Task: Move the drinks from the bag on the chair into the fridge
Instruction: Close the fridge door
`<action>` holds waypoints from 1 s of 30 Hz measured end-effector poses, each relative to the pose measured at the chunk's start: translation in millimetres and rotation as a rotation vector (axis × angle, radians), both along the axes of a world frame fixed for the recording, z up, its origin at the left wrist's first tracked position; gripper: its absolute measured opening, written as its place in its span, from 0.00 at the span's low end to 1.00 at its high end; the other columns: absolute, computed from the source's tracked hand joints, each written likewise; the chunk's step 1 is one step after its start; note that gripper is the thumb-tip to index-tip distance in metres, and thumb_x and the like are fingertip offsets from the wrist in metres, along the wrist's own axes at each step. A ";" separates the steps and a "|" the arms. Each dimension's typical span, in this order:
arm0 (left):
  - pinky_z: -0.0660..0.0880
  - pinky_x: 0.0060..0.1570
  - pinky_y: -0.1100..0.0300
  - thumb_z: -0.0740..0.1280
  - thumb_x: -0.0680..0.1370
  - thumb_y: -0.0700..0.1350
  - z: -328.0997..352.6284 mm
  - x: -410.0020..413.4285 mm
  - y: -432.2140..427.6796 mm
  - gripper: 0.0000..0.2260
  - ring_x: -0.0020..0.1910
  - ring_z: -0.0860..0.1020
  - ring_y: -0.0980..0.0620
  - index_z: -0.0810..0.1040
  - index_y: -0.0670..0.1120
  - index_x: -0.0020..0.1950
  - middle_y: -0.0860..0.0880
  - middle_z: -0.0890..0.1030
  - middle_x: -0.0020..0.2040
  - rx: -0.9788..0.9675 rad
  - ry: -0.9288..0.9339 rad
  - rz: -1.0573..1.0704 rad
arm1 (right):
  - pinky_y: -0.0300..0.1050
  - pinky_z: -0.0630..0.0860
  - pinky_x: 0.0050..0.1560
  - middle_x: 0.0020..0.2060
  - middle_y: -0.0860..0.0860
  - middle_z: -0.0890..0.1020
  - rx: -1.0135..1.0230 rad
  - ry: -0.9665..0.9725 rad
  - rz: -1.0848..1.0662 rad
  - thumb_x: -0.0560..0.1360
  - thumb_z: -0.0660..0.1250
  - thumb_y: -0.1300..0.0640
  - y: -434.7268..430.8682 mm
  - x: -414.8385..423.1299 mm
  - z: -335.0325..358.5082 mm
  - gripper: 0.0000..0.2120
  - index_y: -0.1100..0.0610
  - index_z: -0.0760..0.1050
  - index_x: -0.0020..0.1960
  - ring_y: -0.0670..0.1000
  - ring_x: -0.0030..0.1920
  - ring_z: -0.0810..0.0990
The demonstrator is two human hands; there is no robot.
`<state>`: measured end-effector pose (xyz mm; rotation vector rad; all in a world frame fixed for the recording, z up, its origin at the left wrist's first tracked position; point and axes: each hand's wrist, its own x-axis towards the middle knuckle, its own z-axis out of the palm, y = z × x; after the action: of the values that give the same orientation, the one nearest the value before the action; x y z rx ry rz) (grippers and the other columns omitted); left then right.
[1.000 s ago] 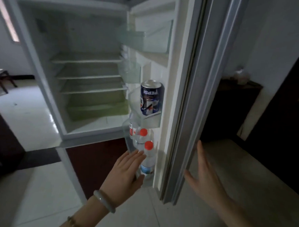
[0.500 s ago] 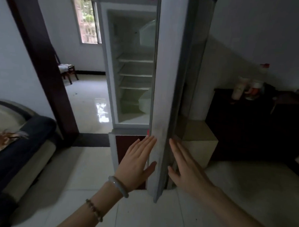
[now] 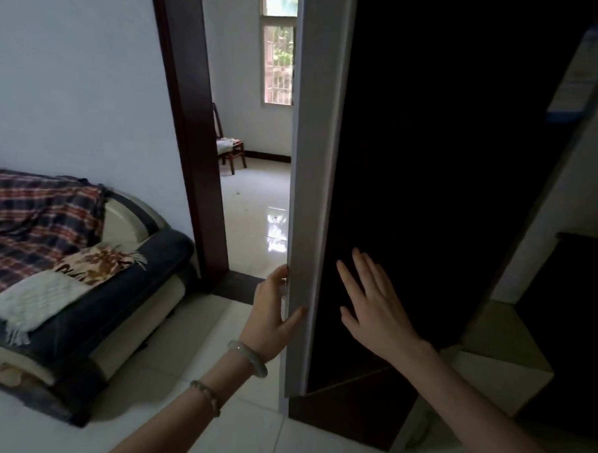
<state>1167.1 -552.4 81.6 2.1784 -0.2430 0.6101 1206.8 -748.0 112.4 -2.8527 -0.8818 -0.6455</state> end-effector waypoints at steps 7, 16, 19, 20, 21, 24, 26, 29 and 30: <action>0.64 0.69 0.48 0.67 0.74 0.53 4.3 85.7 26.7 0.35 0.70 0.63 0.55 0.53 0.50 0.74 0.53 0.62 0.72 -0.112 0.076 0.021 | 0.55 0.49 0.70 0.74 0.59 0.50 -0.051 0.018 0.056 0.72 0.68 0.52 35.0 81.3 -4.0 0.38 0.56 0.50 0.74 0.59 0.73 0.50; 0.63 0.69 0.47 0.68 0.75 0.44 13.5 182.5 59.5 0.35 0.71 0.60 0.52 0.50 0.49 0.75 0.51 0.59 0.73 -0.207 0.183 -0.051 | 0.56 0.50 0.69 0.73 0.59 0.56 -0.076 0.038 -0.039 0.69 0.71 0.52 66.5 164.6 -4.5 0.40 0.56 0.54 0.73 0.58 0.72 0.55; 0.61 0.70 0.51 0.68 0.75 0.44 15.0 211.5 68.1 0.34 0.72 0.60 0.52 0.51 0.47 0.75 0.48 0.59 0.74 -0.213 0.218 -0.092 | 0.54 0.46 0.69 0.74 0.58 0.53 -0.062 0.040 -0.066 0.71 0.69 0.52 76.5 183.0 -3.6 0.39 0.56 0.51 0.74 0.57 0.73 0.51; 0.60 0.71 0.50 0.68 0.75 0.44 15.4 220.7 71.2 0.35 0.72 0.60 0.51 0.51 0.46 0.75 0.47 0.59 0.74 -0.214 0.227 -0.102 | 0.54 0.46 0.69 0.74 0.58 0.53 -0.053 0.034 -0.076 0.71 0.69 0.53 79.2 189.5 -3.8 0.39 0.56 0.51 0.74 0.57 0.73 0.51; 0.60 0.71 0.49 0.68 0.75 0.44 15.8 228.9 73.6 0.35 0.72 0.60 0.51 0.51 0.46 0.75 0.47 0.59 0.74 -0.214 0.236 -0.110 | 0.54 0.46 0.69 0.74 0.59 0.54 -0.043 0.038 -0.087 0.71 0.70 0.53 81.4 195.1 -3.4 0.39 0.56 0.52 0.74 0.57 0.73 0.51; 0.59 0.71 0.52 0.69 0.75 0.42 13.5 250.5 80.0 0.36 0.72 0.59 0.52 0.50 0.46 0.75 0.48 0.58 0.75 -0.206 0.252 -0.154 | 0.55 0.49 0.70 0.74 0.59 0.55 -0.037 0.046 -0.115 0.70 0.70 0.54 86.8 207.7 -0.9 0.38 0.57 0.53 0.74 0.57 0.73 0.52; 0.56 0.71 0.57 0.69 0.74 0.41 11.1 262.6 82.0 0.37 0.73 0.57 0.52 0.48 0.46 0.75 0.48 0.57 0.75 -0.188 0.259 -0.179 | 0.53 0.44 0.71 0.75 0.57 0.50 -0.044 0.039 -0.117 0.73 0.67 0.54 87.7 214.8 0.3 0.37 0.56 0.49 0.74 0.55 0.73 0.47; 0.53 0.71 0.59 0.69 0.74 0.41 6.8 280.5 83.6 0.40 0.74 0.53 0.51 0.44 0.44 0.76 0.46 0.52 0.76 -0.112 0.250 -0.183 | 0.52 0.39 0.71 0.75 0.54 0.45 -0.066 0.043 -0.142 0.75 0.64 0.54 89.6 224.1 2.9 0.36 0.55 0.45 0.75 0.53 0.74 0.42; 0.52 0.71 0.59 0.69 0.74 0.42 5.6 284.9 83.2 0.41 0.74 0.51 0.51 0.43 0.44 0.75 0.45 0.51 0.76 -0.089 0.240 -0.185 | 0.52 0.38 0.71 0.75 0.54 0.44 -0.072 0.052 -0.158 0.75 0.63 0.54 90.0 226.1 3.7 0.36 0.55 0.44 0.75 0.52 0.74 0.42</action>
<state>1452.0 -469.2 87.1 2.0909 -0.2787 0.2481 1432.9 -658.0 116.2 -3.0119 -0.6905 -0.5621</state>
